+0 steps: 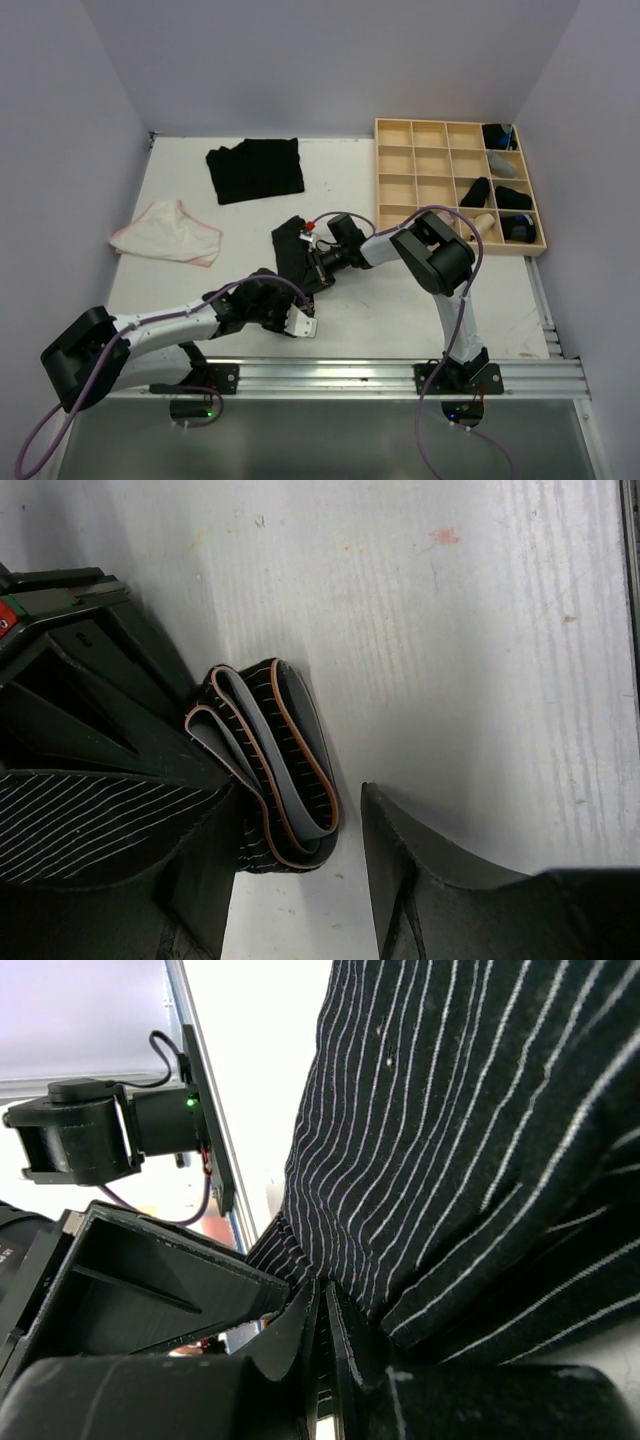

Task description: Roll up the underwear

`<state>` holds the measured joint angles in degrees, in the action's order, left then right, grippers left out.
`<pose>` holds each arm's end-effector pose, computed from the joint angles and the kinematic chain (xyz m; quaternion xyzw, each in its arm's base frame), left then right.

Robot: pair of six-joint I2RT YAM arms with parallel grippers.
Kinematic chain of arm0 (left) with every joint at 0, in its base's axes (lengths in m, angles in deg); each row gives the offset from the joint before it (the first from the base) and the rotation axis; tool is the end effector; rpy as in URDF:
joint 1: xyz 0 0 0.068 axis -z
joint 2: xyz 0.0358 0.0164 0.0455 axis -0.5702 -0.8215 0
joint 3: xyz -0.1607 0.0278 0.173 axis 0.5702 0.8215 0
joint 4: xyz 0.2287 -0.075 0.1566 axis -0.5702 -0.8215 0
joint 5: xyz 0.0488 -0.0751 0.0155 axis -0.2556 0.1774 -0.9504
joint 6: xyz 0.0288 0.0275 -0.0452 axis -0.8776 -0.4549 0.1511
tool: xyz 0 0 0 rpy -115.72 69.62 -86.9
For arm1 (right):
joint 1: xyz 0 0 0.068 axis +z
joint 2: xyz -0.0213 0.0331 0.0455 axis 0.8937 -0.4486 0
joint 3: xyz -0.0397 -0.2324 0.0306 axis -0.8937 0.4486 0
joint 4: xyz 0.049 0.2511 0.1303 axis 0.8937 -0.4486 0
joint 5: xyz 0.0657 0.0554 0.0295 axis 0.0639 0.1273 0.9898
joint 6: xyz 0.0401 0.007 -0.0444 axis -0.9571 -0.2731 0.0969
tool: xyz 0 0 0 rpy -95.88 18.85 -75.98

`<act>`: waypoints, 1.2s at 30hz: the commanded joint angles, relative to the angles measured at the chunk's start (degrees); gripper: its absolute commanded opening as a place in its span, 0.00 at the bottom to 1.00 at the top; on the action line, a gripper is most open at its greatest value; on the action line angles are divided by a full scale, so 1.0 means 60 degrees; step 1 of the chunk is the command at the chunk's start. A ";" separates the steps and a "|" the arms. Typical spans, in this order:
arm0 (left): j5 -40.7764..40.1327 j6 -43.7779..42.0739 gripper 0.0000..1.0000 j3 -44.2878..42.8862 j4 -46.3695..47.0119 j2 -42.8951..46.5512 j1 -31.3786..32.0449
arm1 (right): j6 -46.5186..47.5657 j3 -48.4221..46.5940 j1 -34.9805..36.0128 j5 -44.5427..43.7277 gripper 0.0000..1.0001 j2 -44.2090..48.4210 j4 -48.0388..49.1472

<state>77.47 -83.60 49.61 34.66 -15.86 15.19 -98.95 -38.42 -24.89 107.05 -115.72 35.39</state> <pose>0.1448 -0.1919 0.0875 0.7378 0.5630 -0.1371 0.3461 0.2802 0.2719 0.0177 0.2025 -0.8070 -0.5534 0.0386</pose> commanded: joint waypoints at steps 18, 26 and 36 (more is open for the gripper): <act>-0.0209 0.0379 0.04 -0.0115 -0.0580 -0.0697 0.0097 | 0.1266 -0.0233 -0.0475 -0.1460 0.27 0.1033 -0.1164; 0.1196 0.1039 0.00 -0.1155 -0.2132 -0.1136 0.0025 | 0.5147 -0.1319 -0.1370 -0.2690 0.48 0.3596 -0.3934; 0.3556 0.0219 0.00 -0.3598 -0.4959 -0.3474 -0.1893 | 0.8990 -0.0076 -0.1532 -0.3922 0.45 0.7112 -0.5955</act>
<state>92.60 -80.56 32.60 15.28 -31.15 7.48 -56.37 -42.03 -34.46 86.02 -76.27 7.87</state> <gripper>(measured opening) 0.059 0.457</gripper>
